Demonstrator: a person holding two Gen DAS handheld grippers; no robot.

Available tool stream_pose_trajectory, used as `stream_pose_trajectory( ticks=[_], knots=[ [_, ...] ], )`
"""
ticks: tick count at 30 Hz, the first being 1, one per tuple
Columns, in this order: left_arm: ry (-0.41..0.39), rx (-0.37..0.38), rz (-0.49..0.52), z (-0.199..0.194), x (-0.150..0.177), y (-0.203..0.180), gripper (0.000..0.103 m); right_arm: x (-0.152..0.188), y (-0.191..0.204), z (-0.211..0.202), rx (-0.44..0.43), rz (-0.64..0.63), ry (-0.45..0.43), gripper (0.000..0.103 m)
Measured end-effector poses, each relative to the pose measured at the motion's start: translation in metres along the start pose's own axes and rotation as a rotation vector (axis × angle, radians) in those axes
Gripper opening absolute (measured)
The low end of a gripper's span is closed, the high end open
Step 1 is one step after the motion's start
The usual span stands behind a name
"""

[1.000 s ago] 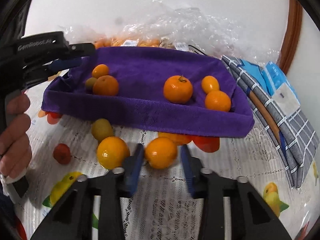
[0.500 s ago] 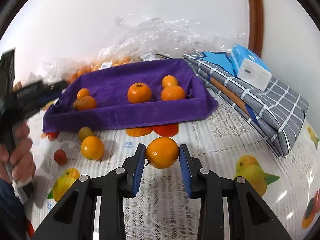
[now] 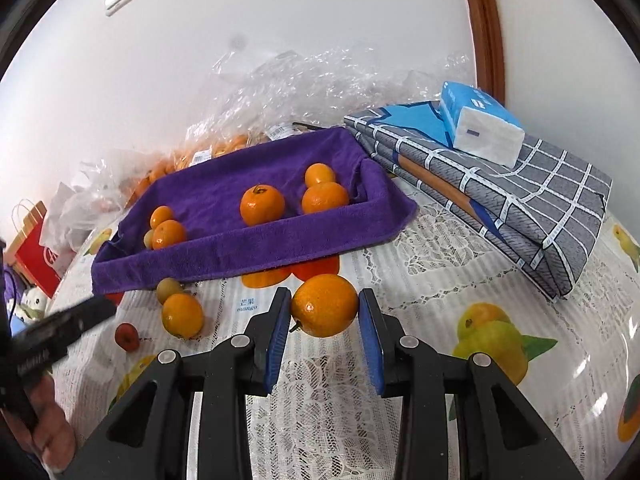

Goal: Organize fruits
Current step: 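Grasp an orange with the right tool while the left tool grasps a small red fruit, then carry both fruits onto the towel and open both tools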

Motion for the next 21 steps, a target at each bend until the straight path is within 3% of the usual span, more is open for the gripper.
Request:
stream_pose_trajectory(
  ticks=[3,9,13,17,21],
  knots=[
    [0.069,-0.021,0.01,0.009,0.012,-0.001,0.037,0.0,0.0,0.0,-0.017,0.006,-0.004,0.034],
    [0.133,-0.021,0.039,0.021,0.021,-0.008,0.035,-0.001,-0.001,-0.001,-0.02,0.016,-0.01,0.034],
    [0.135,-0.019,0.052,0.022,0.022,-0.011,0.034,-0.001,0.0,-0.001,-0.027,0.013,-0.006,0.034],
    [0.134,-0.019,0.034,0.022,0.021,-0.008,0.022,0.0,0.002,-0.001,-0.032,0.007,-0.009,0.034],
    [0.112,0.015,0.01,0.018,0.019,-0.006,0.022,-0.001,0.002,-0.002,-0.031,0.011,-0.013,0.034]
  ],
)
Point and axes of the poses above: each gripper's, at about its wrist camera, not at the fingertips, and z roughly the way its jaws point, y to its left, x to its underside, the point moved 10 cm from there along z, roughly the way its jaws point
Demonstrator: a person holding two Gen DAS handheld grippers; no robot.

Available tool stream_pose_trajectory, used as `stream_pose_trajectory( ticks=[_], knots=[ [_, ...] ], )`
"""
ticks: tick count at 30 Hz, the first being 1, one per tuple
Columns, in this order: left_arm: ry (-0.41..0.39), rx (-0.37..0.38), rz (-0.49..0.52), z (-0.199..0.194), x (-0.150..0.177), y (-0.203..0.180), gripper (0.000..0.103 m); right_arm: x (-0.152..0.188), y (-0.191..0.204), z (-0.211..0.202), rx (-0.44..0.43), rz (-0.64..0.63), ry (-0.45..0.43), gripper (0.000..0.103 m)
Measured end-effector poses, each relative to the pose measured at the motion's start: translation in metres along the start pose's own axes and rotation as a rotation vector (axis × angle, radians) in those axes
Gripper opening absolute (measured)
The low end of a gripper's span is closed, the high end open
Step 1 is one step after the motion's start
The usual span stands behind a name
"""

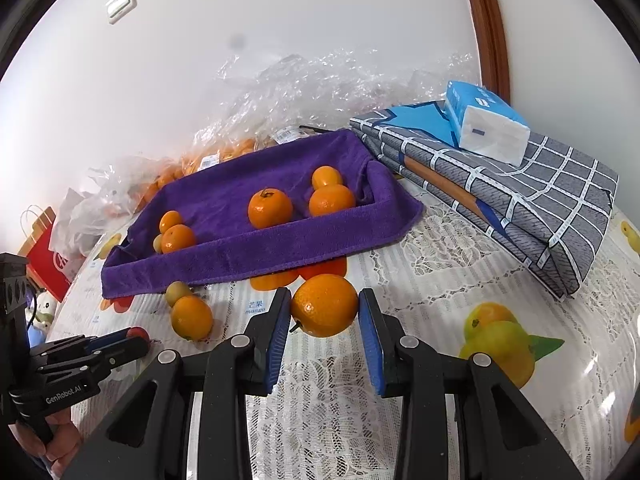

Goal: Organize fruits
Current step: 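Carry both fruits onto the towel and open both tools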

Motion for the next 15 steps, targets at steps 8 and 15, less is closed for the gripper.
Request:
stream_pose_trajectory(
  ticks=[8,15],
  knots=[
    [-0.101,0.008,-0.043,-0.019,-0.009,0.007,0.022,-0.002,-0.002,-0.005,-0.004,0.013,-0.022,0.034],
    [-0.194,-0.002,-0.067,-0.036,-0.019,0.012,0.022,-0.004,0.002,-0.011,-0.037,0.007,-0.05,0.034]
  ],
)
Point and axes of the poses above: each gripper's, at about its wrist camera, not at the fingertips, and z roughly the way its jaws point, y to its left, x to its underside, the point moved 10 cm from there along z, roughly the way its jaws point
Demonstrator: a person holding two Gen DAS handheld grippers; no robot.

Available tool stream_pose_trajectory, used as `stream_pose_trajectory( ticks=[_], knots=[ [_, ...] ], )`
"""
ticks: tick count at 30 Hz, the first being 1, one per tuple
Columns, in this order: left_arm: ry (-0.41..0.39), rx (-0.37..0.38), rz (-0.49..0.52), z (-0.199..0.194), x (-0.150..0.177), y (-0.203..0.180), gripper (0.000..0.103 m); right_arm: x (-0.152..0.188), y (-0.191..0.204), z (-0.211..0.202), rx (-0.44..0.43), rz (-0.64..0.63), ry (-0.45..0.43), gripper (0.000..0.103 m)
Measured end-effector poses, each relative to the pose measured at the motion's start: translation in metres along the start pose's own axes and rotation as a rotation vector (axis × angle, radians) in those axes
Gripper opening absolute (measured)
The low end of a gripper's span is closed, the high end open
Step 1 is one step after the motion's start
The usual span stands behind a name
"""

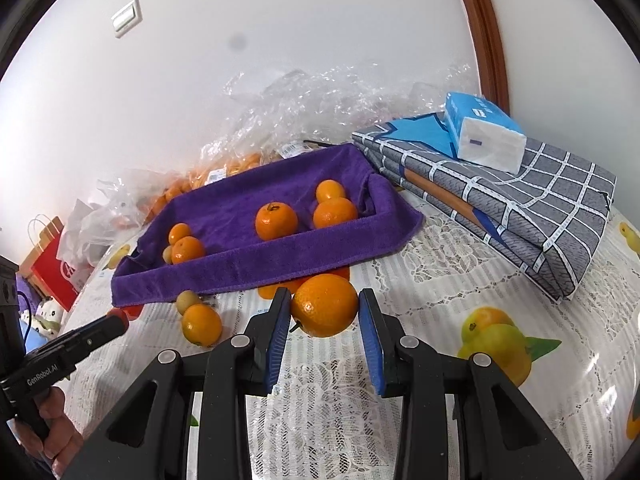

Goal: Organize fruits
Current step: 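Carry both fruits onto the towel and open both tools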

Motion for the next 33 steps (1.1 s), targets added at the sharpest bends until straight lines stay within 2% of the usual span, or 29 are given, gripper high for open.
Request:
stream_pose_trajectory(
  ticks=[2,6,8,12,14,20,25,33],
  knots=[
    [-0.011,-0.011,-0.014,-0.001,-0.003,0.004,0.022,0.0,0.002,0.0,-0.013,-0.004,0.004,0.034],
    [-0.089,-0.001,-0.01,-0.017,-0.019,0.002,0.022,0.0,0.009,0.001,-0.05,-0.037,0.028,0.034],
    [-0.101,0.003,-0.022,-0.02,-0.028,0.001,0.022,-0.007,0.012,-0.003,-0.035,-0.08,0.015,0.034],
    [-0.11,-0.009,-0.048,-0.017,-0.052,0.002,0.022,-0.036,0.017,-0.006,-0.032,-0.121,-0.016,0.034],
    [-0.124,-0.043,-0.05,-0.01,-0.072,0.004,0.022,-0.055,0.019,-0.001,-0.028,-0.134,-0.034,0.034],
    [-0.154,-0.09,-0.124,0.031,-0.108,0.017,0.022,-0.098,0.03,0.045,-0.021,-0.168,-0.037,0.034],
    [-0.141,-0.098,-0.199,0.069,-0.105,0.031,0.022,-0.104,0.024,0.09,0.001,-0.185,-0.004,0.034],
    [-0.083,-0.108,-0.19,0.09,-0.091,0.033,0.022,-0.083,0.025,0.116,0.001,-0.213,0.051,0.034]
  ],
)
Point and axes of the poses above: each gripper's, at about its wrist camera, not at the fingertips, and z roughly the way its jaws point, y to its left, x to its underside, the point moved 10 cm from there along z, roughly the way its jaws point
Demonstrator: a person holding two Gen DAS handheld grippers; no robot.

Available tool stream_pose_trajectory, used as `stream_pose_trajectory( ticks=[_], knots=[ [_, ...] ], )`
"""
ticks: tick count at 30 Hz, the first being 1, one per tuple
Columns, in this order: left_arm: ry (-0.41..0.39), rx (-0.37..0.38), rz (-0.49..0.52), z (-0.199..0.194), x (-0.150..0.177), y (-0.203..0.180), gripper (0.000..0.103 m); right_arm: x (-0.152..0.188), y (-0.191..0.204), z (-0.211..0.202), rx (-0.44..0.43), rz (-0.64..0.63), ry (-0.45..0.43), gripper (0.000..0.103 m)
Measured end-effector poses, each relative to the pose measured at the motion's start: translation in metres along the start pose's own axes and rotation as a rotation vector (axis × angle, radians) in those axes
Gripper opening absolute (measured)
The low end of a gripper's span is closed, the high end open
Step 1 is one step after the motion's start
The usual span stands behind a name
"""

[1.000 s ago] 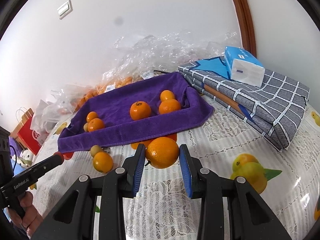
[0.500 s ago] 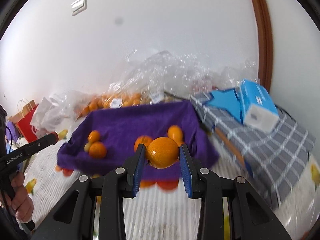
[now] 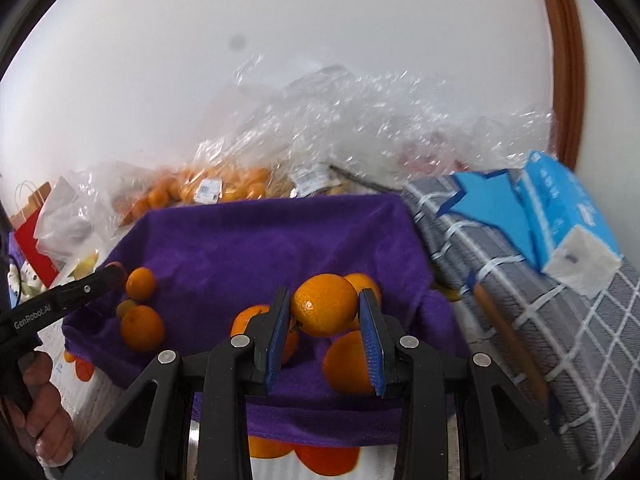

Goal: Organize fruits
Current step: 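Carry both fruits onto the towel and open both tools, then grasp another orange with the right tool while the left tool grasps a yellow-green fruit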

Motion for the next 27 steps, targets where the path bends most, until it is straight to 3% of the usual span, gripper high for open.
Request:
stream_pose_trajectory(
  ticks=[14,16,21,23,27],
  knots=[
    [0.021,-0.013,0.015,0.007,0.004,-0.001,0.022,0.005,-0.006,0.007,-0.013,0.049,0.017,0.037],
    [0.024,-0.018,0.021,0.007,0.005,-0.001,0.024,0.004,-0.003,0.005,-0.006,0.033,0.009,0.043],
    [0.014,-0.025,0.055,0.005,0.004,-0.005,0.034,-0.002,-0.002,-0.008,0.0,0.021,-0.058,0.073],
    [0.006,-0.033,0.063,0.003,0.003,-0.005,0.039,-0.004,-0.005,-0.016,-0.008,0.044,-0.092,0.078],
    [0.0,-0.027,0.065,0.002,0.002,-0.007,0.041,-0.008,-0.012,-0.025,-0.007,0.077,-0.132,0.08]
  ],
)
Point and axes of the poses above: each gripper's, at about its wrist camera, not at the fingertips, and z roughly the way its jaws point, y to its left, x to its underside, the point moved 10 cm from there along z, roughly the way its jaws point
